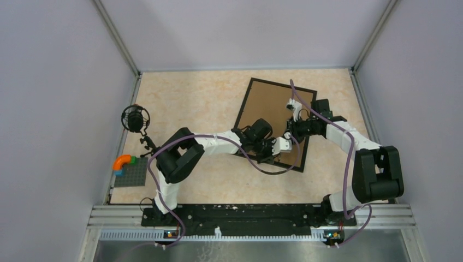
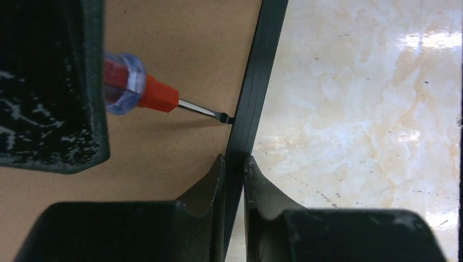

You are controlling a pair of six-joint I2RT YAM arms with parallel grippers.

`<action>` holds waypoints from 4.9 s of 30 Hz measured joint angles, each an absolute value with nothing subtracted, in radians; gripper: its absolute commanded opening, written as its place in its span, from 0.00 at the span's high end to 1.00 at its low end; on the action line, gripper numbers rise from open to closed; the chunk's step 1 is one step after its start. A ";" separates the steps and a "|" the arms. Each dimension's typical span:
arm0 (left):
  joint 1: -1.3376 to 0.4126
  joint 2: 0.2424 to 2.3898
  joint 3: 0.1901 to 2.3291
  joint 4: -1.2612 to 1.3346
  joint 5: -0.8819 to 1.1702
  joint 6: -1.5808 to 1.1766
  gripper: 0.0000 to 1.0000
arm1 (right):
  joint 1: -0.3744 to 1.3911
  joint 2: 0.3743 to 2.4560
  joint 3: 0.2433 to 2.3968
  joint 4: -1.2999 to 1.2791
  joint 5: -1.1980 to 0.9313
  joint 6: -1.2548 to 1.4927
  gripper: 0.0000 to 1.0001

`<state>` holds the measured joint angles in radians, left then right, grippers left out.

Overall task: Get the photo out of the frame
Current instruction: Release the photo frame item from the photo frame.

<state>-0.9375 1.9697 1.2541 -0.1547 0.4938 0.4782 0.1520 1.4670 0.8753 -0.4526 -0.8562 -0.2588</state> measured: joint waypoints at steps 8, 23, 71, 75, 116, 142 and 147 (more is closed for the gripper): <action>-0.896 2.001 1.298 -0.159 0.501 0.462 0.98 | 0.161 1.467 0.886 -0.393 -0.818 -0.231 1.00; -0.860 2.047 1.345 -0.111 0.464 0.501 0.99 | 0.175 1.452 0.884 -0.404 -0.778 -0.064 1.00; -0.743 1.859 1.147 -0.344 0.657 0.986 0.57 | 0.116 1.584 1.047 -0.466 -0.834 -0.135 1.00; -0.738 1.894 1.183 -0.347 0.631 1.037 0.73 | 0.115 1.584 1.027 -0.456 -0.834 -0.170 1.00; -0.656 1.940 1.250 -0.419 0.673 1.177 0.90 | 0.171 1.604 0.953 -0.282 -0.808 -0.065 1.00; -0.653 1.948 1.259 -0.419 0.673 1.160 0.91 | 0.154 1.666 1.000 -0.316 -0.807 -0.019 1.00; -0.652 1.957 1.277 -0.433 0.672 1.128 0.92 | 0.177 1.628 0.986 -0.321 -0.789 -0.065 1.00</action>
<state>-0.6521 1.9572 1.2766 -0.4332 0.6724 1.1282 0.1768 1.6279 0.9863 -0.3210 -0.7895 -0.0654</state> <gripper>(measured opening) 0.188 0.219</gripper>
